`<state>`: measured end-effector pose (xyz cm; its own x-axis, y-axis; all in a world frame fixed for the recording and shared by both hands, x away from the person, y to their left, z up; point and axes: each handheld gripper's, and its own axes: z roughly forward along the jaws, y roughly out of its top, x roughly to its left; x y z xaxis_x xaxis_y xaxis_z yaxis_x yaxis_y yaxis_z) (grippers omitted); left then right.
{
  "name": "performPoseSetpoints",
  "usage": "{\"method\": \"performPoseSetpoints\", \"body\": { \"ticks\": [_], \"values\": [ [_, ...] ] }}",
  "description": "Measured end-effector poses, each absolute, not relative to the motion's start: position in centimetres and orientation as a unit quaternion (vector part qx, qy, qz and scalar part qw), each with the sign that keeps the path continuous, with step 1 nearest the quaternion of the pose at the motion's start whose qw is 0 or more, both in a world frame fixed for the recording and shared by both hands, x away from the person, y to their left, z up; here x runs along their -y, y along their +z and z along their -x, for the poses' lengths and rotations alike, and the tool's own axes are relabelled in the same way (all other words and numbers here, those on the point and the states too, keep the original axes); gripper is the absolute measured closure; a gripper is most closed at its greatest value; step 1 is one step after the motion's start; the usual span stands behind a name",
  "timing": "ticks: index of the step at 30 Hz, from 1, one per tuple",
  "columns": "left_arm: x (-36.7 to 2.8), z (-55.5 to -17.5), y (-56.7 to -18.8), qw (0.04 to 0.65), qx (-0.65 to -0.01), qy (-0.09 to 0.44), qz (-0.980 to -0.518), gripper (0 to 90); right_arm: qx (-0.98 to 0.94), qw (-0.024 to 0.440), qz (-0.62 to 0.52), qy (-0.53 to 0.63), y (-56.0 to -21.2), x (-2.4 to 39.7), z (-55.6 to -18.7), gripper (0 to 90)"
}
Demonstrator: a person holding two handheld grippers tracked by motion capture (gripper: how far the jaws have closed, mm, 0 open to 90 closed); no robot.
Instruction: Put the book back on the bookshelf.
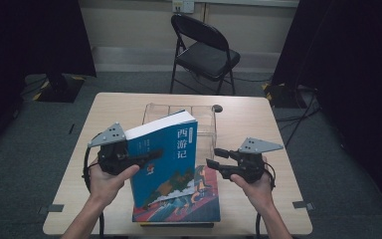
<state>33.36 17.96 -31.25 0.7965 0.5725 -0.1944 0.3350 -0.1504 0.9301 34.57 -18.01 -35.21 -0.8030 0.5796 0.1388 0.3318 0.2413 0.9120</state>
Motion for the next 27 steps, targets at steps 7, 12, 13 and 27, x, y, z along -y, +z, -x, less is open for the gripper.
{"method": "performPoseSetpoints", "body": {
  "ticks": [7, 12, 13, 27],
  "values": [
    [-19.6, -33.8, -30.8, 0.572, -0.33, 0.117, -0.742, 61.4, -0.786, 0.111, -0.307, 0.525, -36.2, 19.1, -34.1, 48.6],
    [-20.4, -33.7, -30.3, 0.573, -0.339, 0.13, -0.735, 61.4, -0.796, 0.108, -0.307, 0.511, -36.7, 19.3, -33.9, 49.5],
    [-20.8, -33.7, -30.2, 0.574, -0.345, 0.14, -0.729, 61.5, -0.797, 0.106, -0.307, 0.51, -36.9, 19.4, -33.9, 48.9],
    [-22.3, -33.9, -29.5, 0.567, -0.373, 0.171, -0.714, 61.5, -0.791, 0.096, -0.331, 0.506, -38.1, 20.5, -34.0, 44.0]
  ]
}}
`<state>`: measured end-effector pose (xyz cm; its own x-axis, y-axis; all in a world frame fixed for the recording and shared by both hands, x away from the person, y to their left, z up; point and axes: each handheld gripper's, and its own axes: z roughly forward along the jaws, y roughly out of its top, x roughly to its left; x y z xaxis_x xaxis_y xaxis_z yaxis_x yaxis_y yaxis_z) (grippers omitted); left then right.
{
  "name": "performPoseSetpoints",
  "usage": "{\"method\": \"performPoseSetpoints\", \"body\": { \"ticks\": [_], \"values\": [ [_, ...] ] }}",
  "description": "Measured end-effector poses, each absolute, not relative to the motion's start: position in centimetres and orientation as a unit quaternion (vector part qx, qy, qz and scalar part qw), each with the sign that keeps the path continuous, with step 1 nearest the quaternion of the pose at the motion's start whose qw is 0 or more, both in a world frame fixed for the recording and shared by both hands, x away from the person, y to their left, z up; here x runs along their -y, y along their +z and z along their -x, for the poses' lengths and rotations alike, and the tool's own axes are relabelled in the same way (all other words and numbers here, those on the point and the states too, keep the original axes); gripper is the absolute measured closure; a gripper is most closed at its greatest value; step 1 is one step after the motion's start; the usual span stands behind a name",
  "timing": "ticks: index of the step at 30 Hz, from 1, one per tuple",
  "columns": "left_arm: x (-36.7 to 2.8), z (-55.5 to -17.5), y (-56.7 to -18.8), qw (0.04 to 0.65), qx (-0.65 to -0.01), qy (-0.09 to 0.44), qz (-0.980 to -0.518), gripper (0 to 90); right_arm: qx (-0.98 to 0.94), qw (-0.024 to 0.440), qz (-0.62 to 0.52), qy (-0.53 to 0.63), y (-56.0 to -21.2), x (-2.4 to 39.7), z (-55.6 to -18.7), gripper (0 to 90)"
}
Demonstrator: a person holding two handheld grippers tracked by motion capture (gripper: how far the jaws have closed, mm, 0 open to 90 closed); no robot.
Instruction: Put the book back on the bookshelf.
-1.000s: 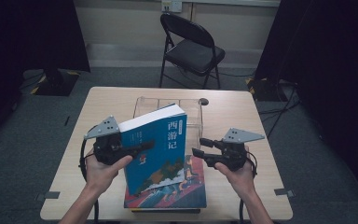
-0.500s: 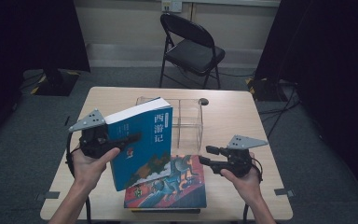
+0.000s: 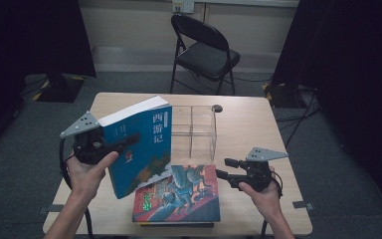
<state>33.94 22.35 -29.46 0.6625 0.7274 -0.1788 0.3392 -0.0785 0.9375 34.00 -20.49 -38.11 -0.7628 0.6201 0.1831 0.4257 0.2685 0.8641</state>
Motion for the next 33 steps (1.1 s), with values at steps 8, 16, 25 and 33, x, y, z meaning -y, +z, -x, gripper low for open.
{"method": "performPoseSetpoints", "body": {
  "ticks": [8, 16, 25, 33],
  "values": [
    [-23.2, -34.7, -29.4, 0.562, -0.398, 0.185, -0.701, 61.6, -0.793, 0.087, -0.333, 0.503, -38.5, 20.6, -34.2, 42.0],
    [-22.9, -36.0, -29.0, 0.559, -0.42, 0.195, -0.688, 61.6, -0.799, 0.08, -0.332, 0.495, -38.9, 20.4, -34.6, 41.4],
    [-22.1, -37.3, -29.1, 0.55, -0.434, 0.209, -0.682, 61.6, -0.8, 0.075, -0.334, 0.493, -39.2, 20.6, -34.5, 40.8],
    [-21.1, -38.8, -29.3, 0.529, -0.451, 0.221, -0.683, 61.6, -0.8, 0.072, -0.335, 0.492, -39.4, 20.7, -34.6, 40.6]
  ]
}}
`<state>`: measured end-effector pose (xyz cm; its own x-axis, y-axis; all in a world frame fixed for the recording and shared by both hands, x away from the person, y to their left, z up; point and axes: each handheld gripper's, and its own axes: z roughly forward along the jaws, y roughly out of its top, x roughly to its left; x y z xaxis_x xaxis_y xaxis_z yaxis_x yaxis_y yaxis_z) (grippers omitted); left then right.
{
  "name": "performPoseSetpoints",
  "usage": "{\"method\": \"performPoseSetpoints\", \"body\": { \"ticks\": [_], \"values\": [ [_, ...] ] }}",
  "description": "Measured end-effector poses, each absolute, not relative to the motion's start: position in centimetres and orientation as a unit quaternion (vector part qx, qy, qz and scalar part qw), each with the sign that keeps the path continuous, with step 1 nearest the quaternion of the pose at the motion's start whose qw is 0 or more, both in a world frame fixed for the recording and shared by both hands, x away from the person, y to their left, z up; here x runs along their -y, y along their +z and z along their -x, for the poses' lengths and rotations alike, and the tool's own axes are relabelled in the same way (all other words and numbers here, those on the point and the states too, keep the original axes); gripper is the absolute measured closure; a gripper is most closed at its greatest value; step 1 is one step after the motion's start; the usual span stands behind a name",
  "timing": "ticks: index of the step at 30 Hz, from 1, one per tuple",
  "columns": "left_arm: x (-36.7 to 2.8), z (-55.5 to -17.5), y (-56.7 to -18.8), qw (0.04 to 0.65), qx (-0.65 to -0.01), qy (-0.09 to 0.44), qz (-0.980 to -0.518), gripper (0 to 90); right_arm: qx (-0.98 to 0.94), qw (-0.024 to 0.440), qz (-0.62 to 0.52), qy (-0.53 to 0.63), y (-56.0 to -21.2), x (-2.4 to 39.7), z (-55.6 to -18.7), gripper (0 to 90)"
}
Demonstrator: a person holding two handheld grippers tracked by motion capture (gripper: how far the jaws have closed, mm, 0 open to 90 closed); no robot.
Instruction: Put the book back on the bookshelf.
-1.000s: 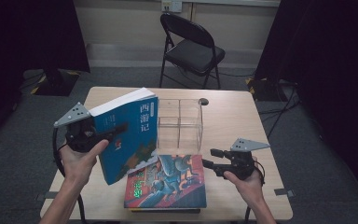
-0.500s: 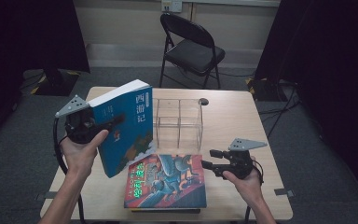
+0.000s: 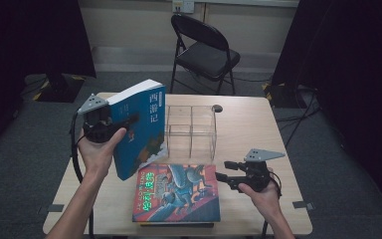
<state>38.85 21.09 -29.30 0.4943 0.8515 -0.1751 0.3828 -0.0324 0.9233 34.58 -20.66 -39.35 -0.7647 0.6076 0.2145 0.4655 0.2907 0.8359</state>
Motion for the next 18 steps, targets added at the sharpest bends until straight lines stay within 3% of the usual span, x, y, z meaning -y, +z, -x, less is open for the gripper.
{"method": "performPoseSetpoints", "body": {
  "ticks": [18],
  "values": [
    [-19.3, -40.5, -29.7, 0.489, -0.468, 0.245, -0.694, 61.6, -0.796, 0.072, -0.338, 0.496, -39.3, 21.1, -34.5, 40.6]
  ]
}}
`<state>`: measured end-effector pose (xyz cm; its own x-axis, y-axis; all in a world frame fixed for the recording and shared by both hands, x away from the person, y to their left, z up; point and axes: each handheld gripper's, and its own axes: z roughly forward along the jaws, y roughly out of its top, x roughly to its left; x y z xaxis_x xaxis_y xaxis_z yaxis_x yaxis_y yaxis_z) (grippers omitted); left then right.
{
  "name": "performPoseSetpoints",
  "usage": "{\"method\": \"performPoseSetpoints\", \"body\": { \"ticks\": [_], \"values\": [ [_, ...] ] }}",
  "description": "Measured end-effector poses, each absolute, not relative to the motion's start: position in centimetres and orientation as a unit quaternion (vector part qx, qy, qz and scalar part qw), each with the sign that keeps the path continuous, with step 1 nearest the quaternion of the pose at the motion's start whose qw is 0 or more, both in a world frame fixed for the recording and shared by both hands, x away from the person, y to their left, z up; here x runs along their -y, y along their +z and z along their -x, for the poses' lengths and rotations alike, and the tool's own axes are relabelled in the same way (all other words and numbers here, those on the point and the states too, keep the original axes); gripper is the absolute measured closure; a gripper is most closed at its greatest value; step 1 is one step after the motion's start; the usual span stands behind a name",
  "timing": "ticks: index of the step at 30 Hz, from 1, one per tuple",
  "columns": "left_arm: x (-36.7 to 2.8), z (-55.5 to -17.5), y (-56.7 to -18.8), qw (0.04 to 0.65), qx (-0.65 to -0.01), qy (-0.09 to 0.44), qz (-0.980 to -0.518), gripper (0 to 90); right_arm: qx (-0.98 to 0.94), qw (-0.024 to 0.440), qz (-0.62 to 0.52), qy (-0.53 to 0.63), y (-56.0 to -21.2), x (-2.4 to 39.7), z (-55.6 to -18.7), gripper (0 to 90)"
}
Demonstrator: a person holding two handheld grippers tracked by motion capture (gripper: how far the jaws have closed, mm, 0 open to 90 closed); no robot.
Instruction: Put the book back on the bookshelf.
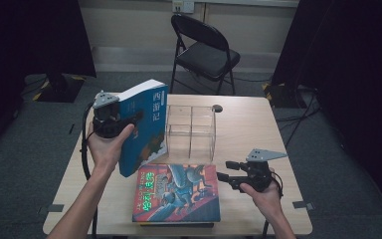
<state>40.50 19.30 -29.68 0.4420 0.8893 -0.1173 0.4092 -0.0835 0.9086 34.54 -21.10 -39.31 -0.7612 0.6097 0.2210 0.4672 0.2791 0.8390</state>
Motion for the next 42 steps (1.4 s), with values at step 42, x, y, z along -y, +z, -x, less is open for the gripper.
{"method": "performPoseSetpoints", "body": {
  "ticks": [42],
  "values": [
    [-18.3, -44.2, -33.0, 0.526, -0.474, 0.267, -0.654, 61.6, -0.8, 0.065, -0.336, 0.493, -39.6, 21.1, -34.7, 40.9]
  ]
}}
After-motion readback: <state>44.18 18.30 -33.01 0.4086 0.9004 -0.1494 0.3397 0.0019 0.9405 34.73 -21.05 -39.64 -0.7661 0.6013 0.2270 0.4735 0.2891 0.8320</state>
